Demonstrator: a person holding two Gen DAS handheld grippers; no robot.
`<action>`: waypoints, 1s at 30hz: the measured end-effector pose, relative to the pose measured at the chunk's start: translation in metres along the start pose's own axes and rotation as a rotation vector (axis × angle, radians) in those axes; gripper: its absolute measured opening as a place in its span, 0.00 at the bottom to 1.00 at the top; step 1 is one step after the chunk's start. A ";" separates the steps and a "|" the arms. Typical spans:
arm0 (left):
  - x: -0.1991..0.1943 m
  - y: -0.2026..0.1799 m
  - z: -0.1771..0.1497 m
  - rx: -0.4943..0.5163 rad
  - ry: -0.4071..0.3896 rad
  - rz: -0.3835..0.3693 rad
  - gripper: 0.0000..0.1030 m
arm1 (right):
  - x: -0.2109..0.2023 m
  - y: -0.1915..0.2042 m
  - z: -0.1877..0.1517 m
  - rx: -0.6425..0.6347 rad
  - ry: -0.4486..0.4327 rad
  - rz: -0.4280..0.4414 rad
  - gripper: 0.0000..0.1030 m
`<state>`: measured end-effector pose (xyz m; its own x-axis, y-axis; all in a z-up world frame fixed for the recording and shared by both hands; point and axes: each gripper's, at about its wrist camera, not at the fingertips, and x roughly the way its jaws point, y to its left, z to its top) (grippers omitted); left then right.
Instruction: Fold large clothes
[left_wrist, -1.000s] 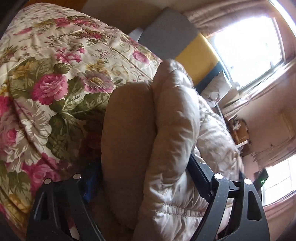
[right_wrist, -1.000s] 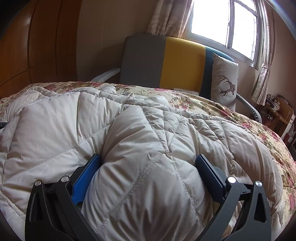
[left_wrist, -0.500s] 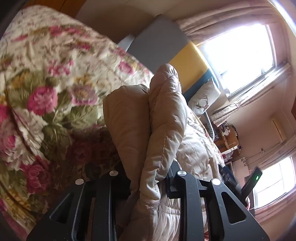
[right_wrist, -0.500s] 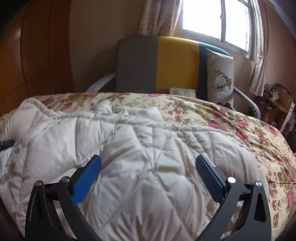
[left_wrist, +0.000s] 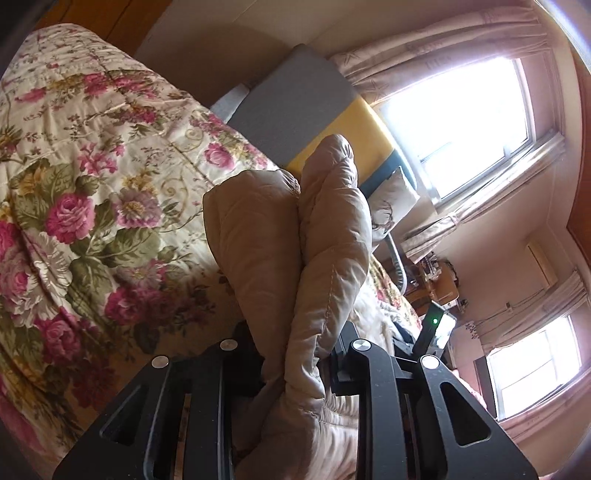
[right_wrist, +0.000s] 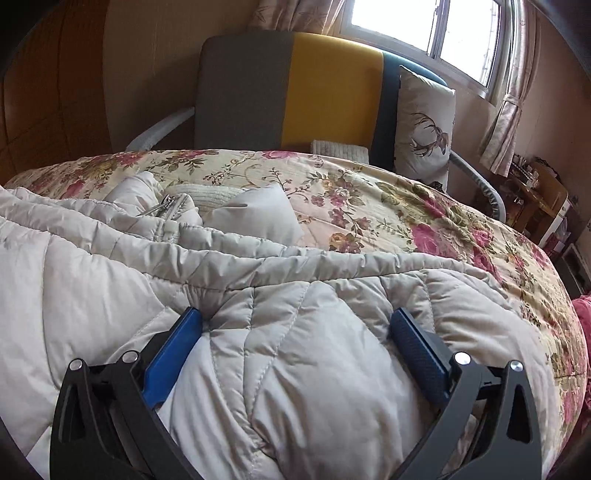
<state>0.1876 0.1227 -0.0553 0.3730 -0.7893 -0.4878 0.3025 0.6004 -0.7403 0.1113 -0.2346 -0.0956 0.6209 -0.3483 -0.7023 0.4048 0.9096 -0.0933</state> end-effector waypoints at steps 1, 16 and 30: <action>-0.002 -0.003 0.000 -0.002 -0.002 -0.006 0.23 | -0.010 -0.004 0.000 0.008 -0.010 -0.011 0.98; -0.017 -0.103 -0.007 0.114 -0.021 -0.035 0.23 | -0.060 0.024 -0.076 -0.118 -0.129 0.046 0.98; 0.017 -0.220 -0.034 0.244 -0.053 0.031 0.23 | -0.091 -0.038 -0.060 -0.031 -0.095 0.148 0.98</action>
<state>0.0973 -0.0269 0.0833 0.4289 -0.7661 -0.4787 0.4909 0.6425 -0.5884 -0.0006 -0.2239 -0.0708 0.7333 -0.2286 -0.6403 0.2844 0.9586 -0.0165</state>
